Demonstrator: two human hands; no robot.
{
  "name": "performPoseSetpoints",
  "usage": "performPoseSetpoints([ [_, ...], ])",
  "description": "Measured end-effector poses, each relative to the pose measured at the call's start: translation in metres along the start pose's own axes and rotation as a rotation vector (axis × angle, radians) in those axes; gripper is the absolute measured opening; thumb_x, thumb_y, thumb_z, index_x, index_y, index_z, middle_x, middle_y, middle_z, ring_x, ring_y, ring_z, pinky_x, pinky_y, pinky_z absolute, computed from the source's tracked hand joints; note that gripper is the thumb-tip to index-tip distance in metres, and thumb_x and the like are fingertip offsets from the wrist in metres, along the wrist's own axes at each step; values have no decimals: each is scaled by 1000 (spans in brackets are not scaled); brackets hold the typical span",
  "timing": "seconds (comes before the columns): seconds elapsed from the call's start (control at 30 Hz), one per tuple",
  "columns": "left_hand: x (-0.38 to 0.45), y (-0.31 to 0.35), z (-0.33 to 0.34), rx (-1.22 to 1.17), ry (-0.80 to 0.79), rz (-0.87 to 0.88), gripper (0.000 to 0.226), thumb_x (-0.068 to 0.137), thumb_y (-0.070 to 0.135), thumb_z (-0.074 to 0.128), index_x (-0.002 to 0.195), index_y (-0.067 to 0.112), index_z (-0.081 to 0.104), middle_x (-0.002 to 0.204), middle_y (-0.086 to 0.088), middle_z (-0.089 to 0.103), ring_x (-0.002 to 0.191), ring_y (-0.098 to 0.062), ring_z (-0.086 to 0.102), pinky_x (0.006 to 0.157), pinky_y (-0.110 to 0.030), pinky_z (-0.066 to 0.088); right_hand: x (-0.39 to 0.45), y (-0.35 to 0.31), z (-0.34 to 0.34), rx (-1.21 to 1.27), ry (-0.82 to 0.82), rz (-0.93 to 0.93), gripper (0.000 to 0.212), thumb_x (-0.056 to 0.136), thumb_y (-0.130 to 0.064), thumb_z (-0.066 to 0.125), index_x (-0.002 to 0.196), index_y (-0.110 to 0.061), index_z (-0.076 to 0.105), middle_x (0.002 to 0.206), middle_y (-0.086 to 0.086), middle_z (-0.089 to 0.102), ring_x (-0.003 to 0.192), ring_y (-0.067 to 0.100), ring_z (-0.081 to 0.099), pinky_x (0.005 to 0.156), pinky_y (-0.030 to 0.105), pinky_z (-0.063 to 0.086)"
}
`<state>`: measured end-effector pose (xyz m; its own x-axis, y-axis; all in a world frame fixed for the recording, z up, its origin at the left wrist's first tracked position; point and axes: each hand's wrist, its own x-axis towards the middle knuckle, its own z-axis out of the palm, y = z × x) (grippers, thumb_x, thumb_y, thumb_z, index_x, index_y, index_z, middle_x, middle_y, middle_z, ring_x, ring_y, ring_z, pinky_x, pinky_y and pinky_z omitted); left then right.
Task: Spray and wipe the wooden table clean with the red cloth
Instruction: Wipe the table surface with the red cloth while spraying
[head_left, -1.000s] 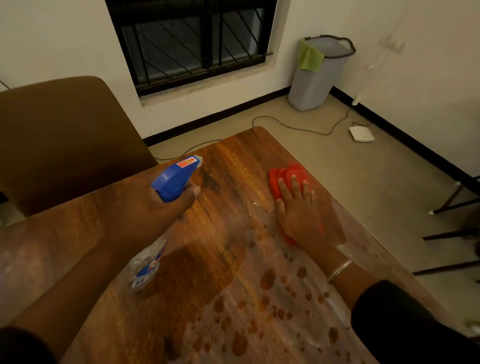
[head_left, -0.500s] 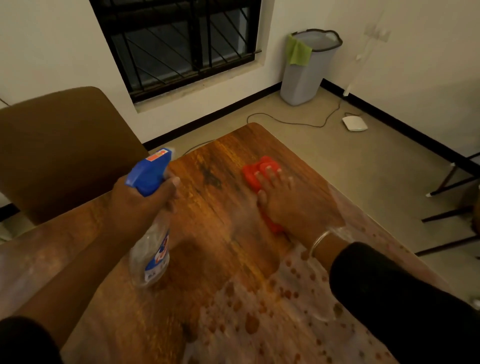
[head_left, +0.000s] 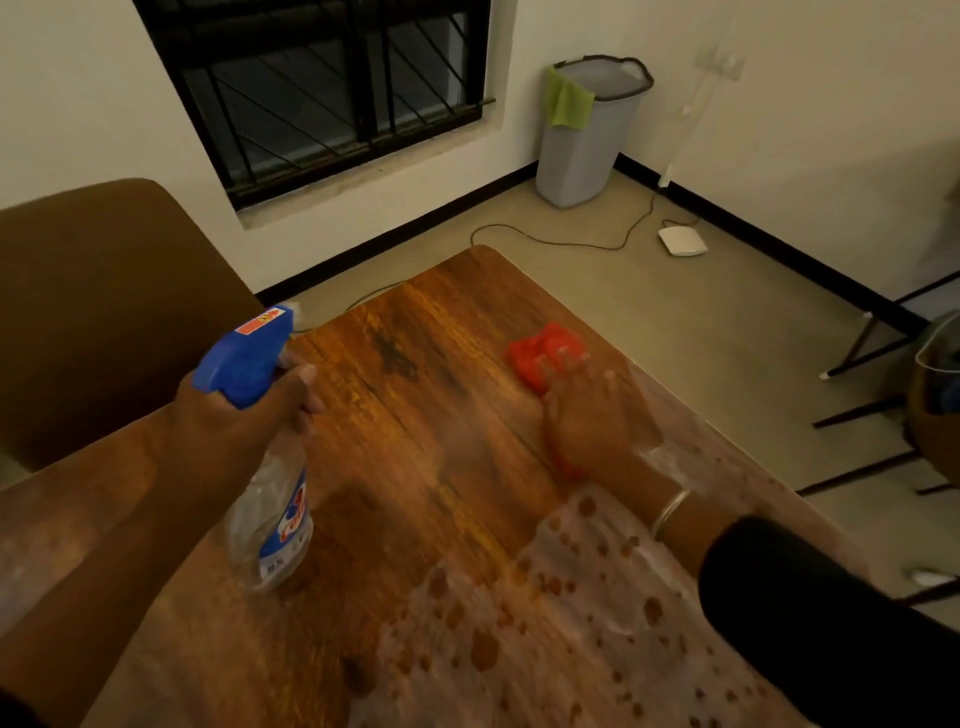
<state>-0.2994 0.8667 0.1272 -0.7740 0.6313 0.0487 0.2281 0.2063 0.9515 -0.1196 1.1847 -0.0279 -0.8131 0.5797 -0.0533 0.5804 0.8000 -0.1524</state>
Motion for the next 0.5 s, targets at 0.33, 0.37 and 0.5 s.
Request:
performPoseSetpoints([
  [0.33, 2, -1, 37, 161, -82, -31, 10, 85, 33, 68, 84, 25, 62, 72, -6, 70, 66, -19, 69, 64, -33, 57, -18, -3, 1, 70, 29, 53, 57, 111, -39, 28, 166, -32, 17, 175, 3, 8, 162, 33, 1, 130, 56, 7],
  [0.37, 2, 0, 42, 156, -108, -27, 9, 88, 30, 66, 82, 26, 60, 69, -2, 70, 62, -14, 68, 62, -32, 55, -34, -7, 6, 78, -5, -49, 57, 111, -40, 27, 166, -34, 16, 176, 1, 6, 162, 31, -1, 130, 54, 5],
  [0.5, -6, 2, 52, 142, -128, 17, 16, 90, 30, 60, 74, 31, 57, 57, 17, 67, 50, 4, 63, 48, -9, 50, -35, 40, -6, -9, -55, -220, 56, 112, -40, 24, 166, -32, 20, 175, 3, 11, 162, 31, 9, 130, 55, 11],
])
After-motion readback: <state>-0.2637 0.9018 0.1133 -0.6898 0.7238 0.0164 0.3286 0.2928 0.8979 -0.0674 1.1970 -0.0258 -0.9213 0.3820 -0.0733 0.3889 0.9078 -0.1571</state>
